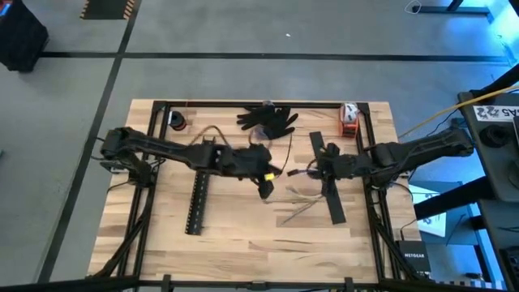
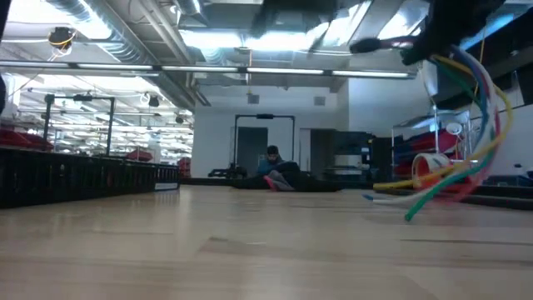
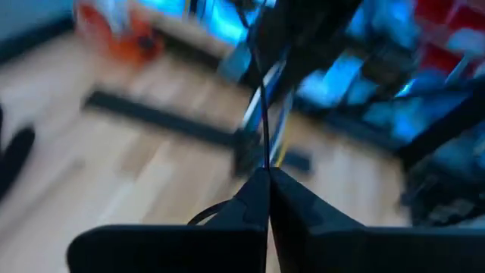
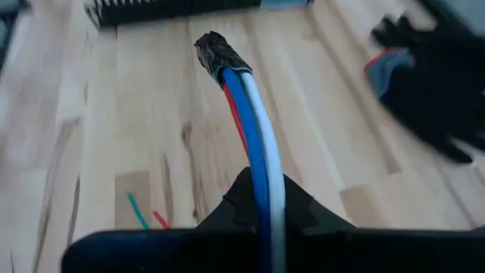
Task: Ziptie cables
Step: Wrap the cable wires together using the black zip tie
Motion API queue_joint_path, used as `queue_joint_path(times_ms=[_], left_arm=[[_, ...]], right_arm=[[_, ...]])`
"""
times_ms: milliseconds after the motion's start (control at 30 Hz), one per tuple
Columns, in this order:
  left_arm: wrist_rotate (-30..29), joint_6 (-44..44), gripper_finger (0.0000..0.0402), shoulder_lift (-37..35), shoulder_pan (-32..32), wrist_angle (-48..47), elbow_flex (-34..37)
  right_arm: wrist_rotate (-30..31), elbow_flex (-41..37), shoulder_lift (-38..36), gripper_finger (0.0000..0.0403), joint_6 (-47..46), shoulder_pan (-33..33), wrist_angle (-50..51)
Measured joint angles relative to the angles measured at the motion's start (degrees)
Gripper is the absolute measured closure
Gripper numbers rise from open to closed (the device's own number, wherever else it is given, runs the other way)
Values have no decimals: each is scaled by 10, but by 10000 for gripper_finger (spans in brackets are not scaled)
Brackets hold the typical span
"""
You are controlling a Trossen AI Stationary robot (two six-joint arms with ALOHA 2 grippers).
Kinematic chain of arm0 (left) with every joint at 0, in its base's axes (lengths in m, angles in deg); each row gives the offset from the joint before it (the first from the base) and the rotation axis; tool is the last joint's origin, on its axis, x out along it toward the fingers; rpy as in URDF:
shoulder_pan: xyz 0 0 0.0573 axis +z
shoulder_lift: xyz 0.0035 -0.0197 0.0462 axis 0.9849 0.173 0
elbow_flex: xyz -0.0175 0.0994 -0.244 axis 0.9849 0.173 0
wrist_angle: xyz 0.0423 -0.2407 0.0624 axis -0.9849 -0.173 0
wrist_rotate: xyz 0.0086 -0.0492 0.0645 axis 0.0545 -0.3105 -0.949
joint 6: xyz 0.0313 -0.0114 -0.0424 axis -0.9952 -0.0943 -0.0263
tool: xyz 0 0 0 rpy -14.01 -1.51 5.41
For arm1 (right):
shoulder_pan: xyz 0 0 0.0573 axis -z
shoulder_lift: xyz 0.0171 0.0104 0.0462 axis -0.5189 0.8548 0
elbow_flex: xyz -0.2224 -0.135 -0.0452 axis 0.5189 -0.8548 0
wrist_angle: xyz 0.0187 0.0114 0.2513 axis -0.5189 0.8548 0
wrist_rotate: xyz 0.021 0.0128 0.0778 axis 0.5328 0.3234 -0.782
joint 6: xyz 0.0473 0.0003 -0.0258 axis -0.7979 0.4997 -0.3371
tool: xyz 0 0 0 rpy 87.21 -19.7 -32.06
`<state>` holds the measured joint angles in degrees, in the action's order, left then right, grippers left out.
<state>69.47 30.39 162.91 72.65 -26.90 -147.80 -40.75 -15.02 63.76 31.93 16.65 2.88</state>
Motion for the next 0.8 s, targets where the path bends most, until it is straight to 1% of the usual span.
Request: queue_joint_path(times_ms=[133, 233, 400, 533, 700, 800], left_arm=[[-14, -21, 401, -10, 0, 45, 2], [-16, -29, 401, -14, 2, 81, 1], [-16, -29, 401, -12, 3, 81, 2], [-16, -35, 401, -13, 3, 102, 2], [-14, -38, 400, -12, 8, 119, 2], [-14, -38, 400, -13, 13, 131, 2]], right_arm=[[20, 0, -6, 398, 8, 0, -35], [25, 0, -6, 398, 17, 0, -73], [39, 0, -4, 398, 29, 0, -113], [37, 0, -1, 398, 46, 0, -129], [19, 1, 25, 398, 72, 0, -194], [18, 1, 47, 398, 96, 0, -225]])
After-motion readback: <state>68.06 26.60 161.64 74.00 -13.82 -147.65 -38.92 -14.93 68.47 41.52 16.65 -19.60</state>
